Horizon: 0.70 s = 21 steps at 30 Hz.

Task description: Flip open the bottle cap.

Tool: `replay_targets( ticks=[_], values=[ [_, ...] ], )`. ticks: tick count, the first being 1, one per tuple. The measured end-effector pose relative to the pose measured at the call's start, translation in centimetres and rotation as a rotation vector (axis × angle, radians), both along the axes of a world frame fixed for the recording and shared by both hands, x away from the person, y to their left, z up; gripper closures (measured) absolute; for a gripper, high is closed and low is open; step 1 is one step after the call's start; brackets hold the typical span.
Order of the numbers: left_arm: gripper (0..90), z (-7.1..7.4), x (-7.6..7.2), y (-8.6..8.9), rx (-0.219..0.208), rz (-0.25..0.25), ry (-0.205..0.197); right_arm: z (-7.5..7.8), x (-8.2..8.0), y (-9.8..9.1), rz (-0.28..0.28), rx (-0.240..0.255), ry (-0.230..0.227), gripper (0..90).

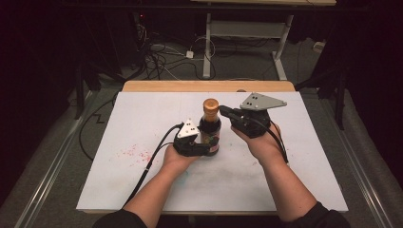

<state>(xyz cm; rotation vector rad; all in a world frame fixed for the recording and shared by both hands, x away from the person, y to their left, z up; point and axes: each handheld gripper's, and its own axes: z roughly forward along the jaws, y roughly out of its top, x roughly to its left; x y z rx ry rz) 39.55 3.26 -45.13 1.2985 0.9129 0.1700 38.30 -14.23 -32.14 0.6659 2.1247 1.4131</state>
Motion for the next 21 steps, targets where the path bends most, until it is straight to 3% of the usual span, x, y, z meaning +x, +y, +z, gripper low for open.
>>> replay_targets(
  ticks=[4,5,8,12,13,14,18,19,21],
  values=[
    [28.3,0.0,0.0,0.1,0.015,-0.016,-0.014,0.1,0.1,0.1,-0.001,-0.009,-0.001,90.0],
    [28.3,-0.2,0.2,0.7,0.11,-0.045,-0.041,0.2,0.1,0.1,0.001,-0.015,-0.005,90.0],
    [28.4,-0.2,0.2,0.5,0.09,-0.038,-0.042,0.4,0.0,0.1,0.002,-0.023,-0.006,90.0],
    [28.4,-0.2,0.1,0.5,0.097,-0.031,-0.038,0.6,0.0,0.2,0.003,-0.031,-0.004,90.0],
    [28.5,0.0,0.0,-0.1,0.01,-0.016,-0.031,0.6,0.0,0.2,0.003,-0.031,-0.003,90.0],
    [28.5,-0.2,0.0,0.9,0.157,-0.031,-0.032,0.6,0.0,0.2,0.005,-0.034,-0.001,90.0],
    [28.7,-0.2,0.0,0.8,0.157,-0.026,-0.033,0.7,0.0,0.2,0.004,-0.043,-0.001,90.0],
    [28.7,0.2,-0.3,-0.8,-0.073,0.031,0.008,0.8,0.0,0.3,0.004,-0.047,-0.001,90.0],
    [28.9,0.3,-0.3,-0.9,-0.084,0.034,0.006,0.9,0.0,0.3,0.003,-0.054,-0.003,90.0]
  ],
)
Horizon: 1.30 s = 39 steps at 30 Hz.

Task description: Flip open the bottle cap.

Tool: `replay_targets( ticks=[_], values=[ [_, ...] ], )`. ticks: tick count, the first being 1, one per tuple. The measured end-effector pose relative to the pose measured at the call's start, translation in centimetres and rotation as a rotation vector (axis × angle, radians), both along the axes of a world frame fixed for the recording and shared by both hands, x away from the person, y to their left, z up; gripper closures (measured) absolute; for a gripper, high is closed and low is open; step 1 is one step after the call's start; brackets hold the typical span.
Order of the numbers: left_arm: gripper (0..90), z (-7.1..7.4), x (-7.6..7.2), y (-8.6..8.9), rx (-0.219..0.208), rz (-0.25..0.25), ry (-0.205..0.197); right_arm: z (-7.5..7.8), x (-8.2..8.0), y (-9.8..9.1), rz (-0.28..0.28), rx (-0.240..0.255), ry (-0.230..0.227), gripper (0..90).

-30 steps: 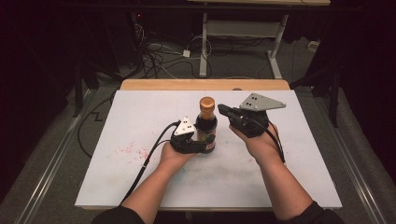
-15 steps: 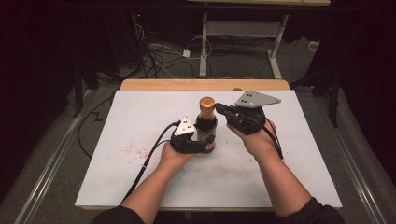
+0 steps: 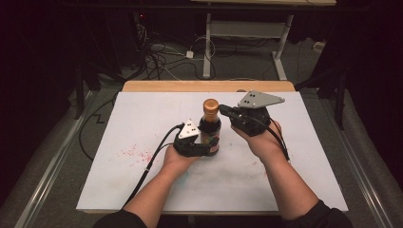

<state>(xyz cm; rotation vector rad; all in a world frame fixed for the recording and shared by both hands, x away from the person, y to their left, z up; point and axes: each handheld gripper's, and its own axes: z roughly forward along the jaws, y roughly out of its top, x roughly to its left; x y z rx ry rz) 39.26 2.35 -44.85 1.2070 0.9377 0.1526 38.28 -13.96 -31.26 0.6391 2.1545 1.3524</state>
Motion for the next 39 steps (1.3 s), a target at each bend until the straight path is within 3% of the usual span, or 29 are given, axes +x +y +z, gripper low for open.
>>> replay_targets(
  ticks=[11,12,33,34,37,38,39],
  values=[
    [29.5,0.3,0.1,-0.3,0.017,0.022,0.019,0.4,0.0,0.4,-0.008,-0.032,0.003,90.0],
    [29.5,-0.1,0.3,1.4,0.261,-0.05,-0.019,0.4,0.0,0.4,-0.007,-0.032,0.003,90.0],
    [30.1,0.1,0.4,1.0,0.264,-0.039,0.004,0.7,0.0,0.8,-0.015,-0.051,-0.001,90.0],
    [30.0,0.1,0.4,0.9,0.242,-0.027,0.011,0.7,0.0,0.9,-0.016,-0.053,-0.004,90.0],
    [30.0,0.0,0.3,0.8,0.242,-0.03,0.001,0.9,-0.1,0.9,-0.005,-0.022,-0.014,90.0],
    [30.0,0.0,0.3,0.7,0.273,-0.043,-0.015,2.6,-0.8,0.6,0.04,0.075,-0.056,90.0],
    [29.8,0.1,0.1,-0.1,0.209,-0.031,-0.016,3.1,-1.0,0.8,0.035,0.061,-0.071,90.0]
  ],
)
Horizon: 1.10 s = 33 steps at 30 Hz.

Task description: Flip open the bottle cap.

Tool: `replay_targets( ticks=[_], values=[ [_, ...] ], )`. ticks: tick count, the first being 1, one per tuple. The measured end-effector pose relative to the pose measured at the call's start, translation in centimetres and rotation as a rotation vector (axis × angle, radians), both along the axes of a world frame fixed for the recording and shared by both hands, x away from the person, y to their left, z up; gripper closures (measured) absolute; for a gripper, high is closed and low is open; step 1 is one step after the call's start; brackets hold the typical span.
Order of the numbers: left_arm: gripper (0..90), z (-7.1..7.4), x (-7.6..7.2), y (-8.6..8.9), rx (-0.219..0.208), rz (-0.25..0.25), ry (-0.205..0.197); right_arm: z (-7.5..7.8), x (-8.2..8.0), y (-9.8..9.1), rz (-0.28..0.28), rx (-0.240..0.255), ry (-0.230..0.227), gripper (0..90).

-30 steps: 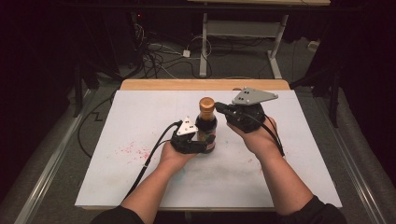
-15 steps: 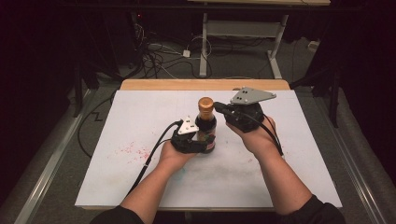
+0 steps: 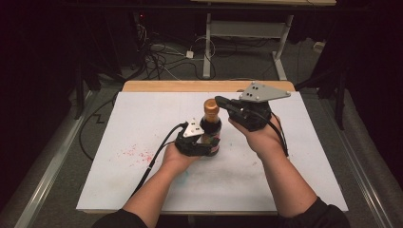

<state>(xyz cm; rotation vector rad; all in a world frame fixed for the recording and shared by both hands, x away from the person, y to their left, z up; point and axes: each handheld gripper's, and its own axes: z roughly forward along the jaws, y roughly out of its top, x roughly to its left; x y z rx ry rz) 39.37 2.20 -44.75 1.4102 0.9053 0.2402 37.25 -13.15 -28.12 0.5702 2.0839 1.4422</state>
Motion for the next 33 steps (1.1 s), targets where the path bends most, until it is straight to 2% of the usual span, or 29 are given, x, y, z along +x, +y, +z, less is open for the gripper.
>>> replay_targets(
  ticks=[1,2,3,6,7,9,12,20,33],
  values=[
    [29.6,0.0,0.0,0.0,-0.006,0.006,0.003,0.3,-0.1,0.1,-0.004,-0.012,-0.009,90.0],
    [29.5,0.0,0.0,0.0,-0.006,0.006,0.003,0.4,0.0,0.1,-0.002,-0.015,0.001,90.0],
    [29.4,-0.1,0.3,0.8,0.035,-0.002,0.015,0.2,0.0,0.0,-0.015,-0.018,0.004,90.0],
    [29.1,-0.3,0.3,1.1,0.031,-0.008,0.008,-0.4,0.2,-0.6,-0.035,-0.019,0.022,90.0],
    [29.1,0.1,0.1,-0.6,-0.196,0.057,0.036,-0.7,0.3,-0.8,-0.034,-0.023,0.03,90.0],
    [29.0,0.1,0.1,-0.4,-0.186,0.051,0.033,-1.2,0.4,-0.9,-0.042,-0.033,0.038,90.0],
    [28.9,0.1,0.1,-0.5,-0.195,0.053,0.033,-1.6,0.6,-1.1,-0.044,-0.046,0.056,90.0],
    [28.8,0.0,0.1,-0.5,-0.191,0.054,0.029,-2.2,0.5,-1.2,-0.035,-0.089,0.088,90.0],
    [28.7,0.0,0.0,-0.5,-0.2,0.061,0.026,-2.3,0.7,-0.6,-0.027,-0.14,0.106,90.0]
  ],
)
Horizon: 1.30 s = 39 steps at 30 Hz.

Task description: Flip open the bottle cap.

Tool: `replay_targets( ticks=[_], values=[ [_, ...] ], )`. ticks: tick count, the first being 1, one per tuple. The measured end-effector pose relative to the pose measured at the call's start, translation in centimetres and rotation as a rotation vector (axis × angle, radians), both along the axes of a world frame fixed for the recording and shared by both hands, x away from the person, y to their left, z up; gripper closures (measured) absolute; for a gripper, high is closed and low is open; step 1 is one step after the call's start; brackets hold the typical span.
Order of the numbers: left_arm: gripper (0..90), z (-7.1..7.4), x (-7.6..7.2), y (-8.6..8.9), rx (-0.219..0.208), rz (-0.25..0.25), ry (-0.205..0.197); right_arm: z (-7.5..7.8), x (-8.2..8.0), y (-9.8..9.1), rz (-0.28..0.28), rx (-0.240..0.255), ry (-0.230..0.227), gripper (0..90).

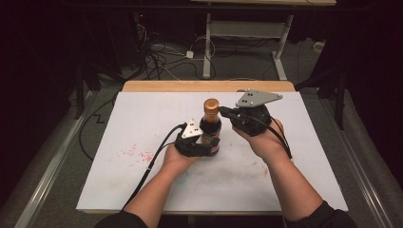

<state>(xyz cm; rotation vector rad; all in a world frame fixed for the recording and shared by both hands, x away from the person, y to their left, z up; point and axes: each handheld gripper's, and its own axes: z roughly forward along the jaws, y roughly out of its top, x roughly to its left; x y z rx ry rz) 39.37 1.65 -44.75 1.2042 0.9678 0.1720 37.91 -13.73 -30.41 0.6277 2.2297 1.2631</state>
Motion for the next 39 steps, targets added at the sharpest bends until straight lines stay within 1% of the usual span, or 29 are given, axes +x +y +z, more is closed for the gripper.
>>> replay_targets(
  ticks=[3,5,15,16,20,25,32,34,35,36,39],
  values=[
    [28.7,0.0,0.0,0.0,0.0,0.002,-0.001,0.1,0.0,0.0,0.003,-0.005,-0.001,90.0],
    [28.7,0.0,0.0,-0.1,-0.013,0.008,0.001,0.2,0.1,0.1,0.004,-0.009,-0.001,90.0],
    [28.8,0.0,0.0,0.0,-0.013,0.009,0.001,0.6,0.1,0.4,0.008,0.005,-0.011,90.0],
    [28.8,0.0,0.0,0.0,-0.01,0.008,0.001,0.6,0.2,0.4,0.005,0.014,-0.009,90.0],
    [28.7,-0.1,0.0,0.1,-0.003,0.005,0.001,0.6,0.2,0.4,0.004,0.025,-0.013,90.0],
    [28.7,-0.1,0.0,0.1,-0.001,0.004,0.0,0.7,0.2,0.5,0.005,0.028,-0.021,90.0],
    [28.7,-0.1,0.0,0.1,-0.008,0.008,0.002,0.9,0.2,0.7,0.002,0.038,-0.032,90.0],
    [28.8,-0.1,0.0,0.1,-0.001,0.007,0.0,1.0,0.2,0.8,0.007,0.045,-0.032,90.0],
    [28.7,0.0,0.0,-0.1,-0.015,0.014,0.0,1.1,0.2,0.9,0.006,0.045,-0.037,90.0],
    [28.7,-0.1,0.0,0.0,-0.009,0.012,0.001,1.1,0.2,0.9,0.006,0.045,-0.037,90.0],
    [28.7,0.0,0.0,0.1,-0.011,0.011,0.003,1.2,0.2,1.0,0.008,0.049,-0.038,90.0]
  ],
)
